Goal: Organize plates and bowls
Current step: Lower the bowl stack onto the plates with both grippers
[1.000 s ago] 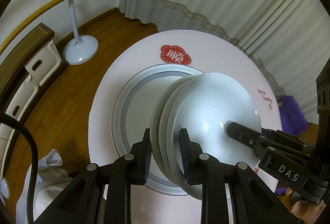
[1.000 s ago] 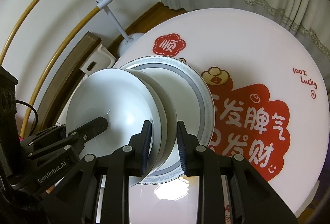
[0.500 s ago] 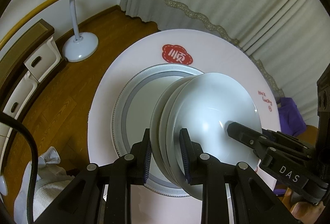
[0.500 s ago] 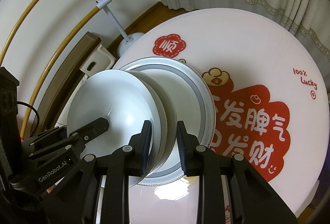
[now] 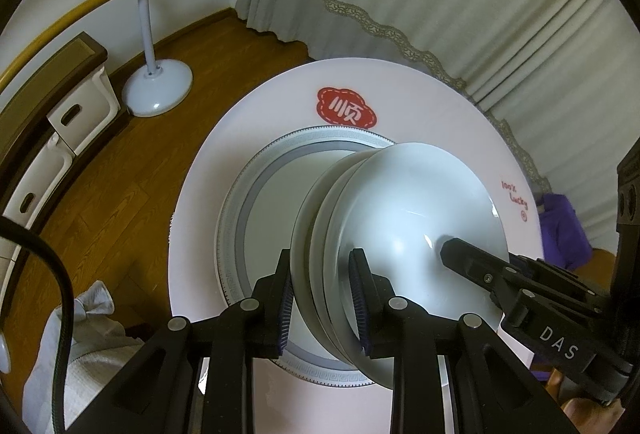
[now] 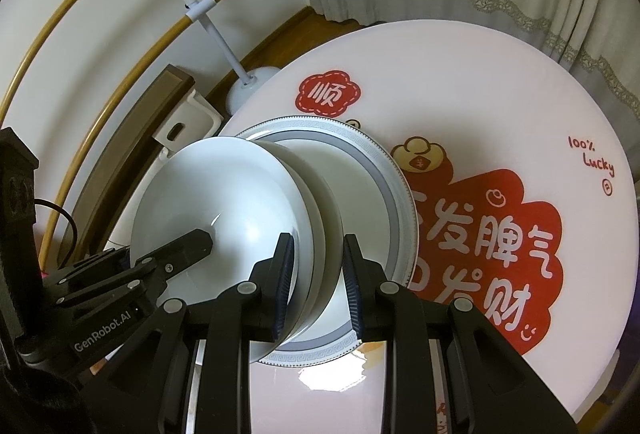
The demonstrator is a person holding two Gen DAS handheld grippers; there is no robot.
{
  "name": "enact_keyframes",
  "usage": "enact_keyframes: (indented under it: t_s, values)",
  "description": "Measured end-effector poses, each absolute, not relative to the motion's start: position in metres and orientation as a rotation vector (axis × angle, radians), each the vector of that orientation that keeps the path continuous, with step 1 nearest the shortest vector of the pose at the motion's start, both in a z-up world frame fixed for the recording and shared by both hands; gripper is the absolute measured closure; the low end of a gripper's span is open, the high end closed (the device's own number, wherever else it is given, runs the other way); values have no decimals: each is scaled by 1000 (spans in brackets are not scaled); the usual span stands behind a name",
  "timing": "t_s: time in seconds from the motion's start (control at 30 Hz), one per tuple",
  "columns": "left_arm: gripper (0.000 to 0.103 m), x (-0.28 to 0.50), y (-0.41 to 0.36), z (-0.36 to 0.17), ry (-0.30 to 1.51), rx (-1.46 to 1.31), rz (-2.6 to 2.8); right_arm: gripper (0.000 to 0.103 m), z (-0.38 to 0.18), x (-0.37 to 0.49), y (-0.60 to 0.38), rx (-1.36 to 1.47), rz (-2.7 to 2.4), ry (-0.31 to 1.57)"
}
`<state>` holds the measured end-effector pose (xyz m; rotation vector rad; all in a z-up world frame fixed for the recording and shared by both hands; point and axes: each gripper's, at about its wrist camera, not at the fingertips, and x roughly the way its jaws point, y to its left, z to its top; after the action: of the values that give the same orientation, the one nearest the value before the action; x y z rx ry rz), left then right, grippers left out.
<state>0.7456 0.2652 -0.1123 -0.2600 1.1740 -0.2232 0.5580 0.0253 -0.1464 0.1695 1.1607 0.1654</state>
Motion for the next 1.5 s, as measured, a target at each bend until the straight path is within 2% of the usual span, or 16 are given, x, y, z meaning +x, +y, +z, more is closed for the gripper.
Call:
enact_keyframes:
  t_s: [1.23,1.5]
  values:
    - [78,751,266,-112,1173,-247,-213,75,-144,569,28,172,162,1151]
    - [73,752,266,-112,1178,-252,-213,75,-148,570,28,183,162,1153]
